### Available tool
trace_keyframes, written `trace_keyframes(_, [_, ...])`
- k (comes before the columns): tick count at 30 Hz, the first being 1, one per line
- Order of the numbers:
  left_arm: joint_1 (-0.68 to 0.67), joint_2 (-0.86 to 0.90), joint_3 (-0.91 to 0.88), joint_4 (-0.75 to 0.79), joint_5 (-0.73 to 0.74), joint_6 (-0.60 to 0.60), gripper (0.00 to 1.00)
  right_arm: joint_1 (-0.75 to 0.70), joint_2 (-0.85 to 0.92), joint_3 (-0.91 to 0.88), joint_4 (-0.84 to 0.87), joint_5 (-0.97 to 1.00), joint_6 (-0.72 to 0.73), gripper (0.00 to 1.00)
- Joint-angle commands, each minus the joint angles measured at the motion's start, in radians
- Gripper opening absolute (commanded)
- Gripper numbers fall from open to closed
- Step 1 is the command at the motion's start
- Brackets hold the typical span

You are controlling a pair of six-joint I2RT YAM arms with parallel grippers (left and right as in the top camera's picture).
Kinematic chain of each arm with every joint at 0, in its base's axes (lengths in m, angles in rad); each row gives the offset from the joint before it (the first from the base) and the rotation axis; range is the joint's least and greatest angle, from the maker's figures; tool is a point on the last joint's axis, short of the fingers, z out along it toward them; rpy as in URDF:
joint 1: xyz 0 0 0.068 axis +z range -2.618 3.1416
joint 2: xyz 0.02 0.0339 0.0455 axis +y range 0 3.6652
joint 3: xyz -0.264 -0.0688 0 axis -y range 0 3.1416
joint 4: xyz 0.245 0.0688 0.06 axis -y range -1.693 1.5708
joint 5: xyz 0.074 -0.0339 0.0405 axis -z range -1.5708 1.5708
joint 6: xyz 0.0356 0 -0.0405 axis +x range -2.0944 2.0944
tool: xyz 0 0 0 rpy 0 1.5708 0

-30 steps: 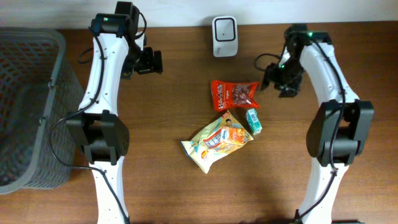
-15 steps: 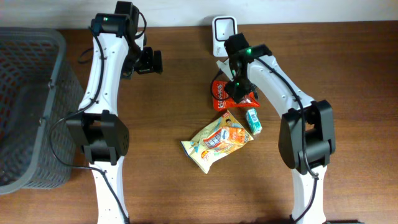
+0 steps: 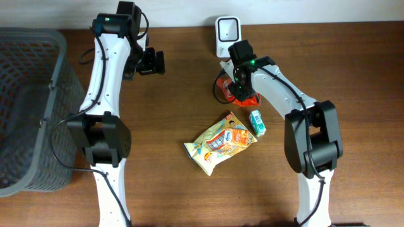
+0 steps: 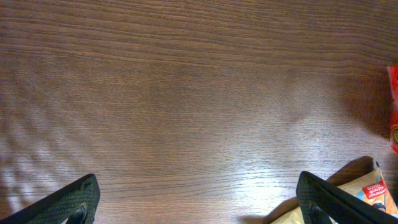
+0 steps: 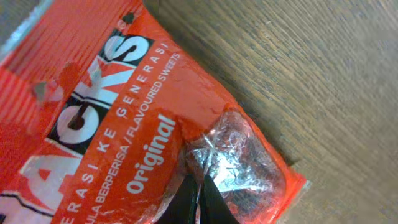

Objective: Scan the item barcode
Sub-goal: 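Carry the red packet to the white scanner and hold it there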

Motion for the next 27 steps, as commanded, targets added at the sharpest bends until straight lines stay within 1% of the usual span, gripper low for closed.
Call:
trace_keyframes(1, [0.003,-0.018,0.003,0.002,-0.007,0.009,0.99,-0.017,0.007,0.068,-0.032,-0.013,0.234,0.04])
trace_keyframes(2, [0.003,-0.018,0.003,0.002,-0.007,0.009,0.99,-0.022,0.003,0.119,-0.06,-0.019,0.279,0.04])
trace_keyframes(4, [0.003,-0.018,0.003,0.002,-0.007,0.009,0.99,-0.024,0.003,0.175,-0.1,-0.068,0.261,0.04])
trace_keyframes(5, [0.003,-0.018,0.003,0.002,-0.007,0.009,0.99,-0.022,0.003,0.188,-0.127,-0.09,0.143,0.2])
trace_keyframes(6, [0.003,-0.018,0.003,0.002,-0.007,0.009,0.99,-0.021,0.004,0.188,-0.151,-0.102,0.059,0.27])
trace_keyframes(7, [0.003,-0.018,0.003,0.002,-0.007,0.009,0.99,-0.021,0.009,0.183,-0.178,-0.126,-0.025,0.46])
trace_keyframes(8, [0.003,-0.018,0.003,0.002,-0.007,0.009,0.99,-0.023,0.012,0.166,-0.19,-0.146,-0.099,0.67])
trace_keyframes(9, [0.003,-0.018,0.003,0.002,-0.007,0.009,0.99,-0.026,0.013,0.143,-0.185,-0.145,-0.158,0.76])
trace_keyframes(10, [0.003,-0.018,0.003,0.002,-0.007,0.009,0.99,-0.031,0.013,0.12,-0.172,-0.145,-0.199,0.81])
trace_keyframes(11, [0.003,-0.018,0.003,0.002,-0.007,0.009,0.99,-0.04,0.013,0.098,-0.152,-0.145,-0.205,0.88])
trace_keyframes(12, [0.003,-0.018,0.003,0.002,-0.007,0.009,0.99,-0.047,0.013,0.085,-0.139,-0.146,-0.22,0.91])
trace_keyframes(14, [0.003,-0.018,0.003,0.002,-0.007,0.009,0.99,-0.056,0.015,0.052,-0.122,-0.145,-0.312,0.91])
trace_keyframes(15, [0.003,-0.018,0.003,0.002,-0.007,0.009,0.99,-0.06,0.021,0.047,-0.117,-0.144,-0.343,0.94])
trace_keyframes(16, [0.003,-0.018,0.003,0.002,-0.007,0.009,0.99,-0.063,0.026,0.047,-0.107,-0.138,-0.35,0.98])
trace_keyframes(17, [0.003,-0.018,0.003,0.002,-0.007,0.009,0.99,-0.068,0.028,0.047,-0.095,-0.138,-0.35,0.99])
trace_keyframes(20, [0.003,-0.018,0.003,0.002,-0.007,0.009,0.99,-0.082,0.029,0.047,-0.044,-0.157,-0.348,1.0])
trace_keyframes(23, [0.003,-0.018,0.003,0.002,-0.007,0.009,0.99,-0.082,0.039,0.045,-0.037,-0.229,-0.345,0.98])
trace_keyframes(26, [0.003,-0.018,0.003,0.002,-0.007,0.009,0.99,-0.082,0.077,0.045,-0.034,-0.236,-0.322,0.98])
trace_keyframes(27, [0.003,-0.018,0.003,0.002,-0.007,0.009,0.99,-0.082,0.082,0.045,-0.033,-0.235,-0.312,0.94])
